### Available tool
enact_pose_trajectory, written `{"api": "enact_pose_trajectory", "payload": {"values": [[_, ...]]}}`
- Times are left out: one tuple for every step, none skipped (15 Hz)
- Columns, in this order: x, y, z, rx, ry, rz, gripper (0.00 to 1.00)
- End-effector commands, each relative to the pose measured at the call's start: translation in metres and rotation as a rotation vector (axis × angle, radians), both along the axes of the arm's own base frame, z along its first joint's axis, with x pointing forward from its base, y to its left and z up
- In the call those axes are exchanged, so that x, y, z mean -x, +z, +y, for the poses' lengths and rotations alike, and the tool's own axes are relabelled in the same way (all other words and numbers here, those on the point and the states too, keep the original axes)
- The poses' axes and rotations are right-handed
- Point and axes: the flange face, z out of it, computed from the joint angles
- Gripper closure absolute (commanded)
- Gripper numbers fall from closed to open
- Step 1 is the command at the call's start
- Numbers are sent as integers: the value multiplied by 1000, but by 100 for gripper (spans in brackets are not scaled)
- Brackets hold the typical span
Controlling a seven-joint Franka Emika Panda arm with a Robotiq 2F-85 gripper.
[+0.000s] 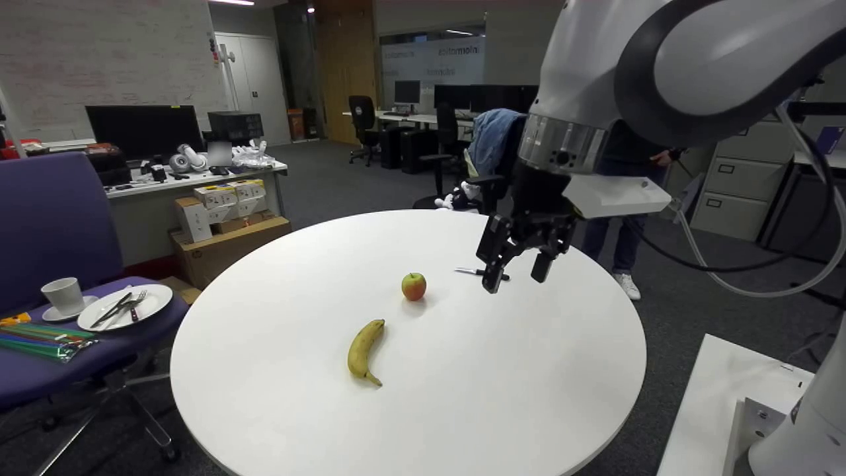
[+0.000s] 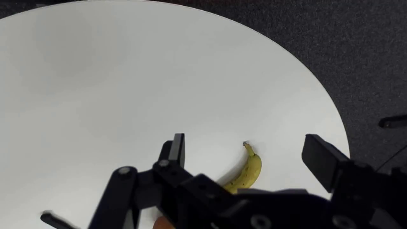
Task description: Put the knife next to the apple
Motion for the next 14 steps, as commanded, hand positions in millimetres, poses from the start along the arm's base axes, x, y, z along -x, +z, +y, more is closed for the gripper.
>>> {"api": "enact_pose_trajectory", "payload": {"values": [[21,0,-6,-4,11,1,0],[27,-3,-8,2,8,4,0],[36,-6,-11,6,6,11,0],[45,-10,-13,12,4,18,0],[53,-13,-16,20,4,21,0],[64,-15,-17,22,10,29,0],[74,-16,-19,28,21,34,0],[65,4,-8,40,30,40,0],[75,10,-8,40,40,34,0],[82,21,-8,33,50,26,0],[91,33,-6,33,63,11,0],[99,44,-5,33,74,-3,0],[118,34,-14,32,80,-17,0],[122,48,-10,37,87,-17,0]]}}
